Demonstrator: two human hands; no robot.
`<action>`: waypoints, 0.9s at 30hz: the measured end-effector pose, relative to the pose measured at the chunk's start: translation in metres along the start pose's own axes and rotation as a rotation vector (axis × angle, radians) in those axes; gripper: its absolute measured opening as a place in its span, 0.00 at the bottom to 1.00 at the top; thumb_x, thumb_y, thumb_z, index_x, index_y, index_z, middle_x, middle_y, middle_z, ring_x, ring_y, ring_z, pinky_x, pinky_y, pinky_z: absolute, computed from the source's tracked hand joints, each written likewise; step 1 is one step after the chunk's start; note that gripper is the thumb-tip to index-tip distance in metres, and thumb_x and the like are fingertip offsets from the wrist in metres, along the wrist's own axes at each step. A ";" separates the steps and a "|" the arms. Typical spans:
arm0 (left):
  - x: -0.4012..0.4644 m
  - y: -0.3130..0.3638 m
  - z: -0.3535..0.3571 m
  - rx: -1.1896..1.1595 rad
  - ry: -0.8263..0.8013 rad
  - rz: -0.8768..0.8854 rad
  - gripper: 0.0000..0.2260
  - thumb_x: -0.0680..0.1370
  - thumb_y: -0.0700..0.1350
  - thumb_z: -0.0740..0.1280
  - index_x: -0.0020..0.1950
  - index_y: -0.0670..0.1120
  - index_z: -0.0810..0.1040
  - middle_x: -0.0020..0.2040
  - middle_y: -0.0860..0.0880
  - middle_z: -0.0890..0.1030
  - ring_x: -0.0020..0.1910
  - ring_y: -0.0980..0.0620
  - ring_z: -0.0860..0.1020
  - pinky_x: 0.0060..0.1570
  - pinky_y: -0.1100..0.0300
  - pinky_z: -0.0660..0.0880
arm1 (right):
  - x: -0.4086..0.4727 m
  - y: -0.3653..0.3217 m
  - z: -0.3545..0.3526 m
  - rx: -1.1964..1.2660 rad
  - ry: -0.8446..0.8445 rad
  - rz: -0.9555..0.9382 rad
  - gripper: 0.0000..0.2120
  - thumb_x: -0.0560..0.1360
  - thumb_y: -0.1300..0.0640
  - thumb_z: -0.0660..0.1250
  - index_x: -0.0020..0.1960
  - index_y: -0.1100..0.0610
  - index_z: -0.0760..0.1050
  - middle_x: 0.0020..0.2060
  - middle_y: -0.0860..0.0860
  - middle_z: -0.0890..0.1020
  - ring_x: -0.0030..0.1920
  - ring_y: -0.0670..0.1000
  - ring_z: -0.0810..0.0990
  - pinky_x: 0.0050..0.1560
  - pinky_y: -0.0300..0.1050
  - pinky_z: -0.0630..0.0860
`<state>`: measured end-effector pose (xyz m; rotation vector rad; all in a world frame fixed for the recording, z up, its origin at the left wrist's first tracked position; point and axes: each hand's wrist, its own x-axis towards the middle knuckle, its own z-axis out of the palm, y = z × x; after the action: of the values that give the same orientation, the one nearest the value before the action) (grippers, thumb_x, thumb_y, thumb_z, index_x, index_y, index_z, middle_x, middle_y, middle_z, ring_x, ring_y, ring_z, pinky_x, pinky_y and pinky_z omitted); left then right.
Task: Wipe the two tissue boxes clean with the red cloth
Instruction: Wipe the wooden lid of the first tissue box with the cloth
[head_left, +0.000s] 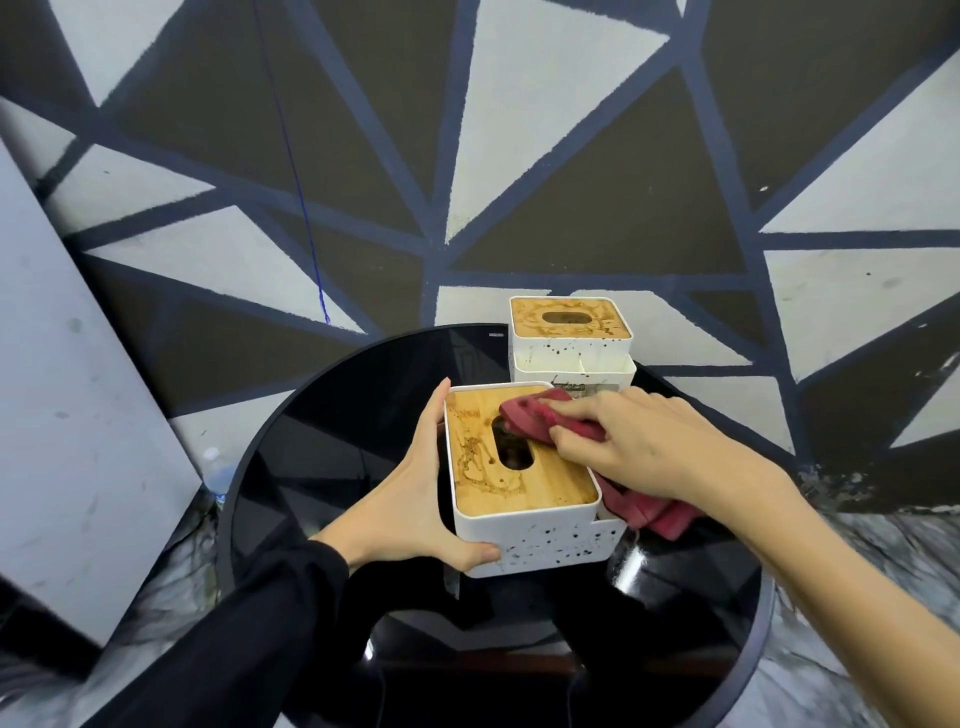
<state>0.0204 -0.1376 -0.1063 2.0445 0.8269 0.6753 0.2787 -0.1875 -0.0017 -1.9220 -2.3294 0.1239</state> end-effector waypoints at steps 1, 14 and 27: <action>-0.001 -0.001 0.000 -0.001 0.003 -0.002 0.72 0.66 0.44 0.87 0.81 0.64 0.27 0.83 0.64 0.58 0.81 0.62 0.61 0.82 0.45 0.61 | -0.006 -0.002 -0.001 0.003 -0.006 -0.003 0.22 0.83 0.37 0.55 0.76 0.34 0.69 0.41 0.42 0.76 0.41 0.48 0.71 0.39 0.47 0.65; -0.001 -0.002 -0.003 0.002 -0.045 0.004 0.71 0.67 0.47 0.87 0.81 0.64 0.28 0.82 0.68 0.58 0.81 0.64 0.61 0.83 0.46 0.58 | -0.061 -0.005 -0.003 0.205 -0.092 0.038 0.15 0.80 0.36 0.56 0.64 0.28 0.74 0.35 0.43 0.79 0.38 0.47 0.75 0.44 0.43 0.75; 0.000 0.002 -0.004 0.009 -0.037 0.004 0.71 0.66 0.47 0.87 0.81 0.64 0.28 0.82 0.65 0.58 0.82 0.63 0.59 0.83 0.48 0.58 | 0.023 0.005 0.003 0.179 -0.026 0.063 0.17 0.82 0.36 0.58 0.67 0.34 0.77 0.51 0.44 0.84 0.52 0.52 0.80 0.47 0.49 0.74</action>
<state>0.0181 -0.1369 -0.1031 2.0611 0.8068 0.6352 0.2792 -0.1636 -0.0042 -1.9168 -2.1909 0.3522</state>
